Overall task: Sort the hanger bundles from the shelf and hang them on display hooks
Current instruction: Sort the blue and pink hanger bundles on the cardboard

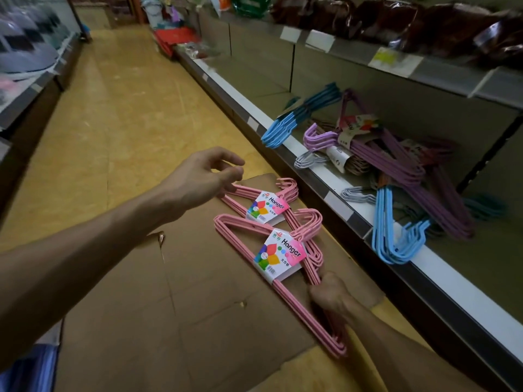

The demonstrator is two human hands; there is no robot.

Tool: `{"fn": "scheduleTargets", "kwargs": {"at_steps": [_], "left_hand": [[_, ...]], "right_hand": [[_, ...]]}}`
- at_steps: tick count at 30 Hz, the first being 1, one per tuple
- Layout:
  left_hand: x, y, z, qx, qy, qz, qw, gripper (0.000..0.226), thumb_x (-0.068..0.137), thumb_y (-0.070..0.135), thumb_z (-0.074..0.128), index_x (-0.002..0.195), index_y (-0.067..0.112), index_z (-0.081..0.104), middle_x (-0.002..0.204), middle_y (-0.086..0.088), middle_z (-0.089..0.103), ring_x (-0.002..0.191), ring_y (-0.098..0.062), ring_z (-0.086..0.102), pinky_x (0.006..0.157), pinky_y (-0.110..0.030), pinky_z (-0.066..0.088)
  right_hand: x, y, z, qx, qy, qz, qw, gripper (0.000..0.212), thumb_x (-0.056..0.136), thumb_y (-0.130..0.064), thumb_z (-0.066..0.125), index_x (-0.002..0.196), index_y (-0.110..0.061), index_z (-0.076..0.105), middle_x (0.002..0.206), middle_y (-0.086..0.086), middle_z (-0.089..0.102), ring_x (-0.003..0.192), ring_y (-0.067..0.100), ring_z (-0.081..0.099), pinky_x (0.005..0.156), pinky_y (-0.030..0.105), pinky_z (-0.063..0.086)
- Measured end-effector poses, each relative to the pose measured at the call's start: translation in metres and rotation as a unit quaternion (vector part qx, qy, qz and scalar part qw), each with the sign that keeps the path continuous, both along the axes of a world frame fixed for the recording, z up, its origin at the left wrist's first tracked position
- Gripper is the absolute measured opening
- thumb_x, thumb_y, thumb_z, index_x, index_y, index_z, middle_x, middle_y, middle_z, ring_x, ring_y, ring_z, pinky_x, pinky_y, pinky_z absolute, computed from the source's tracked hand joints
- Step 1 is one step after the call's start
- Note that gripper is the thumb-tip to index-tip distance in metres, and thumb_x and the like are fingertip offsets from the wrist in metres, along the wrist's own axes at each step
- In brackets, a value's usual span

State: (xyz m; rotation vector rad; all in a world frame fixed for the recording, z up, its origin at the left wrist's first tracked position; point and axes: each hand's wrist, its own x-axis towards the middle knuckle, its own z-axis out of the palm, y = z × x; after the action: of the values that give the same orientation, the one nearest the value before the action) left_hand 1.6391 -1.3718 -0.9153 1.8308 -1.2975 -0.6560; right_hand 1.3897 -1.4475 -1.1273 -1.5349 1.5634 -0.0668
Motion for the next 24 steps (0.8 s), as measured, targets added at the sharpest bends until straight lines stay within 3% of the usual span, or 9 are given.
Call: {"fn": "scheduleTargets", "kwargs": {"at_steps": [3, 7, 13, 17, 21, 24], "left_hand": [[0.012, 0.004, 0.0, 0.01, -0.005, 0.009, 1.0, 0.013, 0.097, 0.031, 0.057, 0.109, 0.032, 0.062, 0.104, 0.005, 0.066, 0.089, -0.01, 0.07, 0.074, -0.026, 0.056], [0.026, 0.01, 0.002, 0.013, -0.012, 0.024, 1.0, 0.01, 0.097, 0.031, 0.058, 0.105, 0.032, 0.064, 0.103, 0.005, 0.067, 0.085, -0.009, 0.071, 0.075, -0.029, 0.058], [0.043, 0.022, 0.008, 0.013, -0.013, 0.038, 0.999, 0.009, 0.096, 0.032, 0.059, 0.099, 0.034, 0.068, 0.1, 0.011, 0.069, 0.081, 0.001, 0.07, 0.064, -0.019, 0.054], [0.055, 0.031, 0.012, 0.038, -0.011, 0.044, 0.998, 0.009, 0.097, 0.034, 0.059, 0.1, 0.032, 0.067, 0.1, 0.009, 0.069, 0.083, -0.005, 0.07, 0.07, -0.021, 0.055], [0.063, 0.037, 0.017, 0.075, -0.011, 0.052, 0.996, 0.02, 0.095, 0.043, 0.059, 0.106, 0.028, 0.067, 0.104, 0.01, 0.066, 0.096, -0.006, 0.062, 0.081, -0.026, 0.049], [0.066, 0.04, 0.021, 0.097, -0.037, 0.056, 0.993, 0.035, 0.095, 0.049, 0.056, 0.116, 0.023, 0.067, 0.099, 0.012, 0.062, 0.091, -0.003, 0.058, 0.072, -0.023, 0.043]], "right_hand": [[0.01, 0.001, 0.011, 0.069, -0.1, -0.038, 0.992, 0.011, 0.084, -0.004, 0.052, 0.093, -0.007, 0.059, 0.075, 0.01, 0.065, 0.058, 0.02, 0.062, 0.05, 0.028, 0.049], [0.027, 0.007, 0.028, 0.124, -0.207, -0.031, 0.97, 0.012, 0.096, -0.002, 0.044, 0.096, 0.0, 0.056, 0.059, 0.007, 0.059, 0.044, 0.017, 0.052, 0.041, 0.029, 0.045], [0.063, 0.021, 0.051, 0.062, -0.24, 0.003, 0.969, 0.014, 0.101, -0.009, 0.045, 0.104, -0.003, 0.057, 0.059, 0.002, 0.054, 0.04, 0.01, 0.047, 0.041, 0.028, 0.046], [0.094, 0.035, 0.065, -0.04, -0.211, 0.063, 0.975, 0.021, 0.099, -0.013, 0.047, 0.093, -0.026, 0.063, 0.063, 0.001, 0.06, 0.046, 0.01, 0.052, 0.044, 0.025, 0.046], [0.127, 0.059, 0.082, -0.087, -0.224, 0.11, 0.965, 0.016, 0.096, -0.016, 0.056, 0.084, -0.022, 0.064, 0.062, -0.002, 0.062, 0.043, 0.003, 0.053, 0.043, 0.02, 0.044], [0.15, 0.078, 0.094, -0.089, -0.244, 0.137, 0.956, 0.011, 0.095, -0.024, 0.059, 0.085, -0.022, 0.064, 0.055, -0.004, 0.057, 0.034, -0.001, 0.049, 0.036, 0.015, 0.036]]}}
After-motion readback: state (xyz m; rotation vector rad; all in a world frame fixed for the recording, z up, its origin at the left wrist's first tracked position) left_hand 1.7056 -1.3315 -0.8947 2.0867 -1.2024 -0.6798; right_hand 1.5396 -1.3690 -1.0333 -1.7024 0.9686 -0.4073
